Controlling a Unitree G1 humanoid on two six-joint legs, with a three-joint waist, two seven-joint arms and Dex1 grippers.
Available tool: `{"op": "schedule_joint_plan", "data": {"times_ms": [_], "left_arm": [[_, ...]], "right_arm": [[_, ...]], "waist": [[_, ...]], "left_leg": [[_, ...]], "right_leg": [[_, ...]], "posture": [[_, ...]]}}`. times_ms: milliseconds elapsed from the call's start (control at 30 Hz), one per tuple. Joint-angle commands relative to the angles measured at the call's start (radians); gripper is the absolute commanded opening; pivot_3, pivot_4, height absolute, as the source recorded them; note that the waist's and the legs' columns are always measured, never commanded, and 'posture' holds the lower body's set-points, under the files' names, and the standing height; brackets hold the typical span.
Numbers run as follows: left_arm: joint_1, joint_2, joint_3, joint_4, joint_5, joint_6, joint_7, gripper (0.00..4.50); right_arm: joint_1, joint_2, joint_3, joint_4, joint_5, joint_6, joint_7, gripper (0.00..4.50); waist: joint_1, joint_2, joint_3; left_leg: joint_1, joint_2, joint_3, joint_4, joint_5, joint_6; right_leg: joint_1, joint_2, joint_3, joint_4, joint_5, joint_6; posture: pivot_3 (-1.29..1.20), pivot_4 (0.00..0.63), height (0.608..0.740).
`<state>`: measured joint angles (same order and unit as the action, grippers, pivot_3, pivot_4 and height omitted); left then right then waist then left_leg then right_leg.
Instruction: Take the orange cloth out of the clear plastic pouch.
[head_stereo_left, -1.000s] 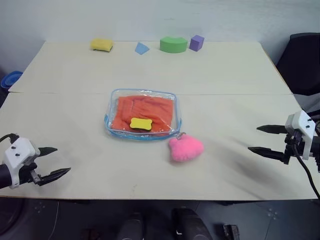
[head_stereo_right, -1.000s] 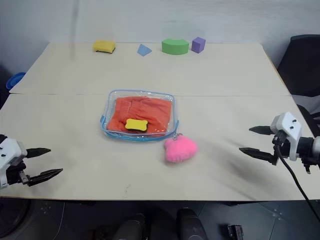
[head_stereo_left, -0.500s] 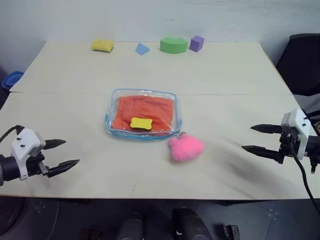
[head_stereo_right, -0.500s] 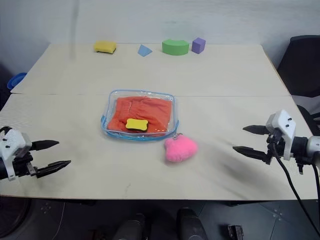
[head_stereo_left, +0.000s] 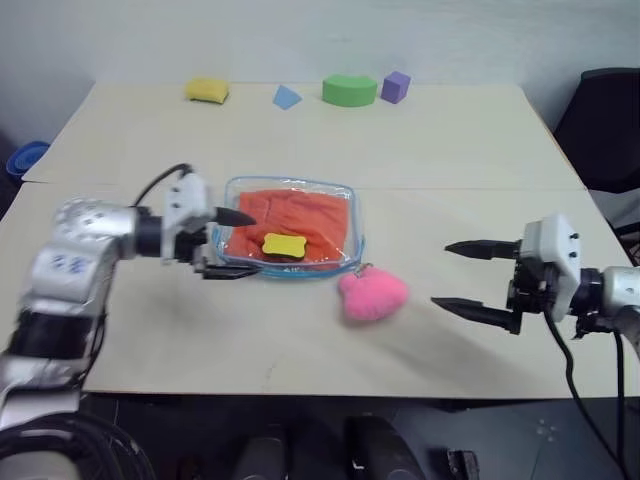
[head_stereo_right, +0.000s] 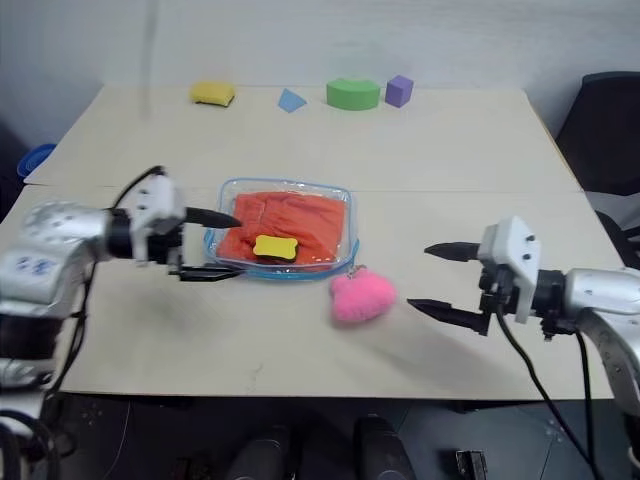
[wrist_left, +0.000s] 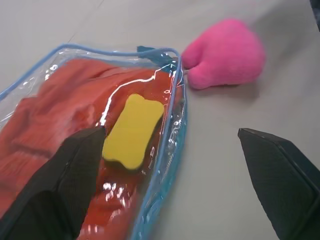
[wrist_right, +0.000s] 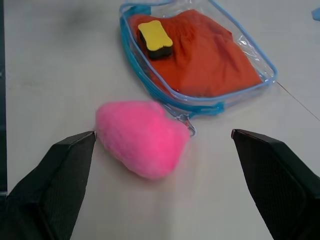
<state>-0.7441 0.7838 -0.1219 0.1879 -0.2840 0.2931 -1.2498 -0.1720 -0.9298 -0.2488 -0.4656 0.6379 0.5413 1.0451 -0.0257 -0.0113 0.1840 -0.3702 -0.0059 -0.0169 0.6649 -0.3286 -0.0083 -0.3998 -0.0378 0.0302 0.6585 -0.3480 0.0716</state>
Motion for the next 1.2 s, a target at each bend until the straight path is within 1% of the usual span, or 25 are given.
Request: {"op": "schedule_joint_plan", "data": {"times_ms": [33, 167, 267, 367, 467, 567, 633, 700, 733, 800, 833, 900, 967, 1033, 1100, 1200], "left_arm": [[-0.121, -0.063, -0.078, 0.24, 0.126, -0.191, -0.029, 4.47], [-0.251, -0.169, -0.129, 0.52, 0.222, -0.367, -0.019, 4.47], [-0.306, -0.212, -0.149, 0.667, 0.284, -0.484, -0.008, 4.47], [-0.346, -0.245, -0.153, 0.776, 0.325, -0.555, 0.013, 4.47], [-0.371, -0.271, -0.143, 0.836, 0.338, -0.598, 0.021, 3.85], [-0.373, -0.278, -0.128, 0.854, 0.335, -0.625, 0.007, 2.99], [-0.367, -0.276, -0.115, 0.847, 0.324, -0.624, -0.006, 2.29], [-0.351, -0.268, -0.091, 0.807, 0.294, -0.595, -0.027, 1.69], [-0.328, -0.255, -0.067, 0.753, 0.265, -0.551, -0.043, 1.5], [-0.273, -0.229, -0.014, 0.637, 0.206, -0.462, -0.059, 1.5], [-0.228, -0.206, 0.019, 0.548, 0.175, -0.397, -0.048, 1.5], [-0.117, -0.15, 0.1, 0.361, 0.124, -0.264, 0.019, 1.5], [0.011, -0.093, 0.191, 0.193, 0.093, -0.146, 0.109, 1.5], [0.152, -0.041, 0.29, 0.066, 0.09, -0.068, 0.207, 1.5], [0.276, -0.005, 0.383, -0.023, 0.096, -0.004, 0.299, 1.5], [0.476, 0.024, 0.575, -0.09, 0.144, 0.083, 0.492, 1.5]], "right_arm": [[-0.027, 0.022, 0.014, -0.098, 0.035, 0.034, -0.07, 4.5], [-0.045, 0.047, 0.036, -0.17, 0.054, 0.08, -0.149, 4.5], [-0.045, 0.05, 0.031, -0.2, 0.067, 0.103, -0.184, 4.5], [-0.042, 0.046, 0.021, -0.218, 0.083, 0.117, -0.207, 4.5], [-0.045, 0.041, 0.02, -0.222, 0.085, 0.122, -0.221, 4.5], [-0.057, 0.039, 0.032, -0.217, 0.084, 0.122, -0.227, 4.5], [-0.068, 0.039, 0.042, -0.21, 0.085, 0.121, -0.225, 4.5], [-0.085, 0.039, 0.055, -0.199, 0.087, 0.12, -0.216, 4.5], [-0.099, 0.038, 0.067, -0.189, 0.086, 0.118, -0.204, 4.5], [-0.129, 0.036, 0.092, -0.165, 0.082, 0.115, -0.178, 4.5], [-0.147, 0.038, 0.106, -0.151, 0.083, 0.113, -0.163, 4.5], [-0.184, 0.043, 0.138, -0.121, 0.082, 0.108, -0.133, 4.5], [-0.213, 0.047, 0.17, -0.097, 0.075, 0.102, -0.101, 4.5], [-0.234, 0.052, 0.197, -0.077, 0.068, 0.089, -0.068, 4.5], [-0.253, 0.059, 0.218, -0.058, 0.064, 0.081, -0.042, 4.5], [-0.285, 0.072, 0.251, -0.018, 0.056, 0.067, 0.003, 4.5]], "waist": [[-0.001, -0.001, 0.0], [0.002, -0.002, 0.001], [0.003, -0.003, 0.001], [0.003, -0.003, 0.001], [0.008, -0.003, 0.001], [0.011, -0.003, 0.001], [0.013, -0.004, 0.001], [0.014, -0.004, 0.001], [0.014, -0.004, 0.001], [0.011, -0.004, 0.001], [0.009, -0.004, 0.001], [-0.001, -0.004, 0.001], [-0.009, -0.004, 0.001], [-0.009, -0.004, 0.001], [-0.005, -0.004, 0.001], [-0.001, -0.004, 0.001]], "left_leg": [[0.0, 0.0, 0.0, 0.0, 0.0, 0.0], [-0.002, 0.0, 0.0, 0.001, 0.001, -0.001], [-0.008, 0.0, 0.001, 0.004, 0.001, -0.002], [-0.009, 0.0, 0.001, 0.004, 0.001, -0.002], [-0.009, 0.0, 0.001, 0.005, 0.002, -0.002], [-0.01, 0.0, 0.001, 0.007, 0.002, -0.002], [-0.01, 0.0, 0.001, 0.008, 0.001, -0.002], [-0.011, 0.0, 0.001, 0.009, 0.001, -0.002], [-0.012, 0.0, 0.001, 0.01, 0.001, -0.002], [-0.015, 0.0, 0.0, 0.013, 0.001, -0.001], [-0.015, 0.0, 0.0, 0.013, 0.001, -0.001], [-0.017, 0.0, -0.001, 0.014, 0.001, -0.001], [-0.017, 0.001, -0.001, 0.014, 0.001, -0.001], [-0.017, 0.001, -0.002, 0.013, 0.001, -0.001], [-0.017, 0.001, -0.002, 0.013, 0.001, -0.001], [-0.017, 0.0, -0.002, 0.015, 0.0, 0.001]], "right_leg": [[0.0, 0.0, 0.0, 0.0, 0.0, 0.0], [-0.003, 0.0, 0.001, 0.001, 0.0, 0.0], [-0.009, 0.0, 0.001, 0.003, 0.0, 0.001], [-0.011, 0.0, 0.001, 0.004, 0.0, 0.001], [-0.011, 0.0, 0.001, 0.005, 0.0, 0.001], [-0.011, 0.0, 0.001, 0.006, 0.0, 0.001], [-0.011, 0.0, 0.001, 0.006, 0.0, 0.001], [-0.012, 0.0, 0.001, 0.007, 0.0, 0.001], [-0.013, 0.0, 0.001, 0.008, 0.0, 0.001], [-0.015, 0.0, 0.001, 0.01, 0.0, 0.001], [-0.016, 0.0, 0.001, 0.012, 0.0, 0.001], [-0.017, 0.0, 0.001, 0.015, 0.0, 0.001], [-0.018, 0.0, 0.003, 0.016, 0.0, 0.001], [-0.018, 0.0, 0.003, 0.016, 0.0, 0.001], [-0.019, 0.0, 0.003, 0.016, 0.0, 0.001], [-0.018, -0.001, 0.003, 0.013, 0.0, 0.001]], "posture": [[0.0, 0.15, 0.74], [0.0, 0.15, 0.74], [0.0, 0.15, 0.74], [0.0, 0.15, 0.74], [0.0, 0.15, 0.74], [0.0, 0.15, 0.74], [0.0, 0.15, 0.74], [0.0, 0.15, 0.74], [0.0, 0.15, 0.74], [0.0, 0.15, 0.74], [0.0, 0.15, 0.74], [0.0, 0.15, 0.74], [0.0, 0.15, 0.74], [0.0, 0.15, 0.74], [0.0, 0.15, 0.74], [0.0, 0.15, 0.74]]}}
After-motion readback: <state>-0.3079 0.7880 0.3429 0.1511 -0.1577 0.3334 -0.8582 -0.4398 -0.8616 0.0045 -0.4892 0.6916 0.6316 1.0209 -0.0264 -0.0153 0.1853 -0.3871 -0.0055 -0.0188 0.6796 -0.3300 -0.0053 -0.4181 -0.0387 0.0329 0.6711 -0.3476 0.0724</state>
